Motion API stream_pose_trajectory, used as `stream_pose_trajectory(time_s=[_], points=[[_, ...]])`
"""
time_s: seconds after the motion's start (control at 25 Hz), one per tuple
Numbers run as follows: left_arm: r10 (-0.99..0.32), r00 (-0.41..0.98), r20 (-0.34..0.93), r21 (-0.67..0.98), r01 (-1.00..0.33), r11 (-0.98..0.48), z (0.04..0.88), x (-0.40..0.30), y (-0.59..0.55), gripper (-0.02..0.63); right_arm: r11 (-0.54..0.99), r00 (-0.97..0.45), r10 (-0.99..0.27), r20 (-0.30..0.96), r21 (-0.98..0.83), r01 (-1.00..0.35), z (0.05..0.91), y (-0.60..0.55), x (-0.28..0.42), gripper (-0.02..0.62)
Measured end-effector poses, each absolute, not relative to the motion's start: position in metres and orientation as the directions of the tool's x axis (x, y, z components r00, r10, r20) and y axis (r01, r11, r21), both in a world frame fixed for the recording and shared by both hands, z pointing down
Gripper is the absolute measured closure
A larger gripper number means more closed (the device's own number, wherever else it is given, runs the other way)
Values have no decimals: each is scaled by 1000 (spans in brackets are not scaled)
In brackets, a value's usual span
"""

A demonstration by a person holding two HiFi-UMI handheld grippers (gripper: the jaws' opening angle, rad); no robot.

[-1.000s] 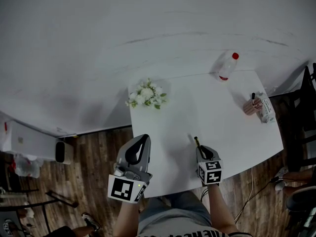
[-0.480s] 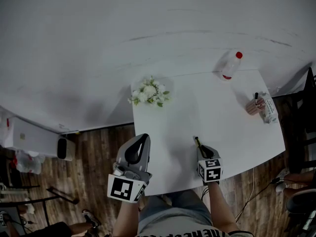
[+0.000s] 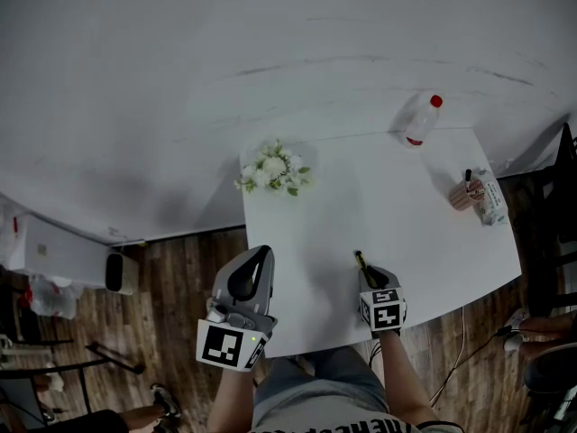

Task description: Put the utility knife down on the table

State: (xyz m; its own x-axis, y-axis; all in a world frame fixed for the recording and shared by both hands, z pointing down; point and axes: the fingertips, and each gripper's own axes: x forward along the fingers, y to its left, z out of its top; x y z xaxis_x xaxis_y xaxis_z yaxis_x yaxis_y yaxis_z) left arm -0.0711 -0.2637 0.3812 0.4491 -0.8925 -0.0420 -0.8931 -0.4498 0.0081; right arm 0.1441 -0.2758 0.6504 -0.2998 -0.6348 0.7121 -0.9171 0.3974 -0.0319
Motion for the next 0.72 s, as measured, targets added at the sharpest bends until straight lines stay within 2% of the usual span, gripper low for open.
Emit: stream_pose_trajectory(time_s=[0.32, 0.44, 0.72], points=[[-887, 459, -50, 5, -888, -460, 377, -72, -260, 597, 388, -320, -679, 660, -48, -921, 633, -274, 143, 534], [-881, 470, -53, 3, -882, -471, 376, -70, -258, 597, 375, -330, -715, 616, -61, -925, 618, -271, 143, 593], [-860, 505, -71, -7, -862, -506, 369, -62, -251, 597, 350, -348, -788, 508, -96, -932, 577, -263, 143, 595]])
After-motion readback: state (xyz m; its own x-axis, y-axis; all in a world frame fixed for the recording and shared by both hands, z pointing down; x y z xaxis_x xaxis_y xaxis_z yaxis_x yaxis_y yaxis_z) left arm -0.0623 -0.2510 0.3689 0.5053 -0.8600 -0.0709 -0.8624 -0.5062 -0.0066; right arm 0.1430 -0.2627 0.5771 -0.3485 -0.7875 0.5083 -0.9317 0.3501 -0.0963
